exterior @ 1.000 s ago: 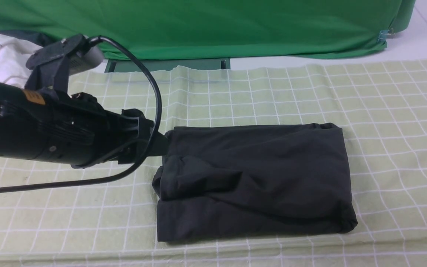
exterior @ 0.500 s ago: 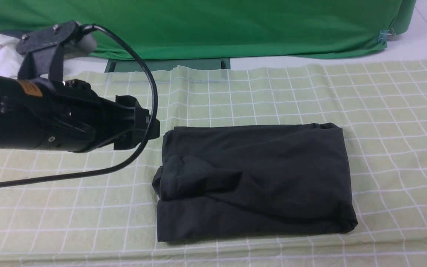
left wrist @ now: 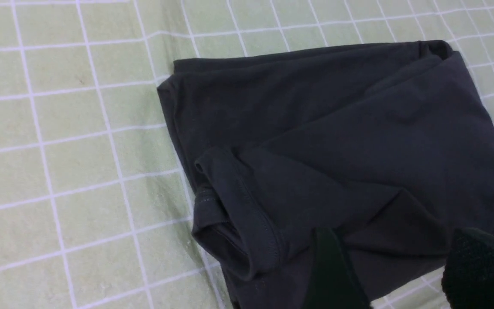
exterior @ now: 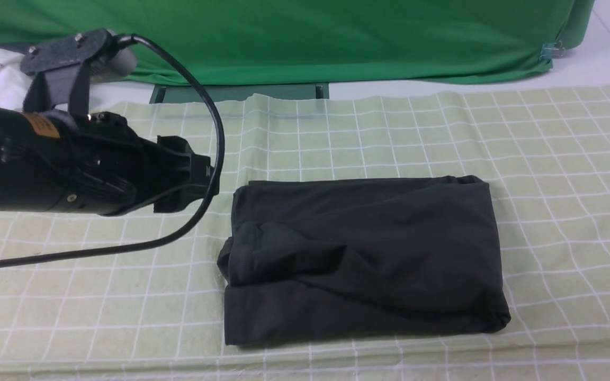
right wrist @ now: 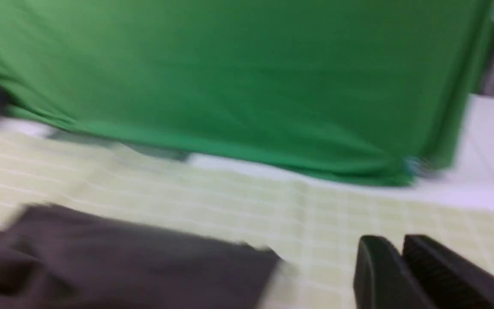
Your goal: Fold a long-sleeved shirt over a green coffee tablecloth.
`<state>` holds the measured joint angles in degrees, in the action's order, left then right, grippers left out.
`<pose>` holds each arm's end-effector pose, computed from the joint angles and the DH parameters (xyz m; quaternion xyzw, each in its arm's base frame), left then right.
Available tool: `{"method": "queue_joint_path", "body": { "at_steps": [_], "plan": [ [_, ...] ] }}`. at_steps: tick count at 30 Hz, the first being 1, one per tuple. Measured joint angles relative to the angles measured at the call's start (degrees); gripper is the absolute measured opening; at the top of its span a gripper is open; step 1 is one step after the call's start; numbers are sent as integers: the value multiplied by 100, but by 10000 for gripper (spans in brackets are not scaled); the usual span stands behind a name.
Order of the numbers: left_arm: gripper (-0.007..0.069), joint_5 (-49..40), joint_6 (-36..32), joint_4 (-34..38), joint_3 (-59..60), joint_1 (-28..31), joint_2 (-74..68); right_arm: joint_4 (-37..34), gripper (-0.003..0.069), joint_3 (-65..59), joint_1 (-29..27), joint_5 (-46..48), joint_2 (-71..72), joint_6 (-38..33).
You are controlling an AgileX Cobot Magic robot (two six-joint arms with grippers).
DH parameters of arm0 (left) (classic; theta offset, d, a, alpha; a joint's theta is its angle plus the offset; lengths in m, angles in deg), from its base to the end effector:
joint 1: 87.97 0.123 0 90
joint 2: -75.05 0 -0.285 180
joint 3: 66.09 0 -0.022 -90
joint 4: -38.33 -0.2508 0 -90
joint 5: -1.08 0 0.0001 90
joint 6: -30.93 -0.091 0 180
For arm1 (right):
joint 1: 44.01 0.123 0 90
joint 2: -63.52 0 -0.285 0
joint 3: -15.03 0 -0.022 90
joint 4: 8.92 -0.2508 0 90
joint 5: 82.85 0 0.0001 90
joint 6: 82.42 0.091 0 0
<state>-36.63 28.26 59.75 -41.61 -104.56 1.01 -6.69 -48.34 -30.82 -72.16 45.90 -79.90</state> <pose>0.2207 -0.0870 0.3196 0.0598 0.9147 -0.2035 0.3441 0.0621 0.0139 0.2675 -0.0778 0.7131 0.0794 0.6922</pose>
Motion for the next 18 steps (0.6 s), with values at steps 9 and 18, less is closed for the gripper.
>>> {"method": "queue_joint_path", "body": {
  "at_steps": [9,18],
  "plan": [
    [254,59,-109,-35,0,0,0,227,106,-1163,-902,15,607,0],
    [216,85,-222,-58,0,0,0,355,125,-1436,-927,229,963,7]
  ]
}}
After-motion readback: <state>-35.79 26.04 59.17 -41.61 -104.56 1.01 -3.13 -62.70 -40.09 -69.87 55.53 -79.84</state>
